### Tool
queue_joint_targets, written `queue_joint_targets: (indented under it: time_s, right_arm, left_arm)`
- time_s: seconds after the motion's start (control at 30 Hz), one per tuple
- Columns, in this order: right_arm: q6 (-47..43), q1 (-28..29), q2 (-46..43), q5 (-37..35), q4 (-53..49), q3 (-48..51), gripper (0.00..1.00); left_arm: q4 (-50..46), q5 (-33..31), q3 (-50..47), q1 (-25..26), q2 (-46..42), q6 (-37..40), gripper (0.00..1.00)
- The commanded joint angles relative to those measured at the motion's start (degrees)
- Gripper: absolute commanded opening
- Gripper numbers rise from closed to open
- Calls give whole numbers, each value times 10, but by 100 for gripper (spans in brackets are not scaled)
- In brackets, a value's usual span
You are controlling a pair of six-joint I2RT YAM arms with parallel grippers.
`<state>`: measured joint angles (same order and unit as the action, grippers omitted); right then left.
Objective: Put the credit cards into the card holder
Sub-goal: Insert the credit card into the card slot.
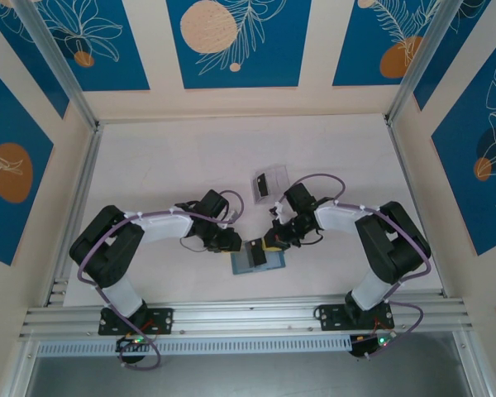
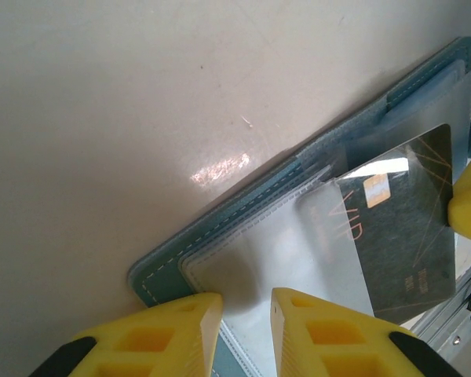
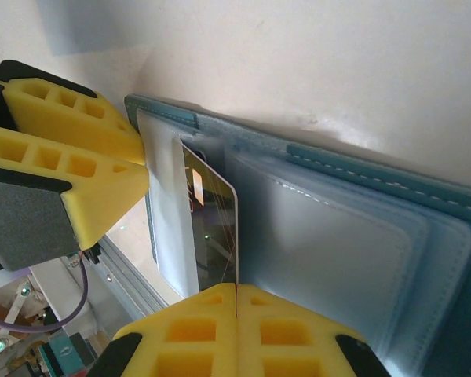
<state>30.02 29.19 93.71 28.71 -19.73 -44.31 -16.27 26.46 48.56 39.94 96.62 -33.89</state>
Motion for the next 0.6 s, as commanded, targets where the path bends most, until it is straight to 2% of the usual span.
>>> queue_joint_targets:
  time_s: [0.0, 0.27, 0.57]
  right_arm:
    - [-3, 10, 9, 6, -8, -14, 0]
    - [48, 38, 16, -8, 38, -9, 0]
    - [98, 57, 24, -58, 78, 5, 0]
  left_arm:
    - [-17, -24, -20, 5, 20, 9, 26]
    - [-6, -12, -24, 5, 10, -4, 26]
    - [8, 10, -36, 5, -21, -26, 27]
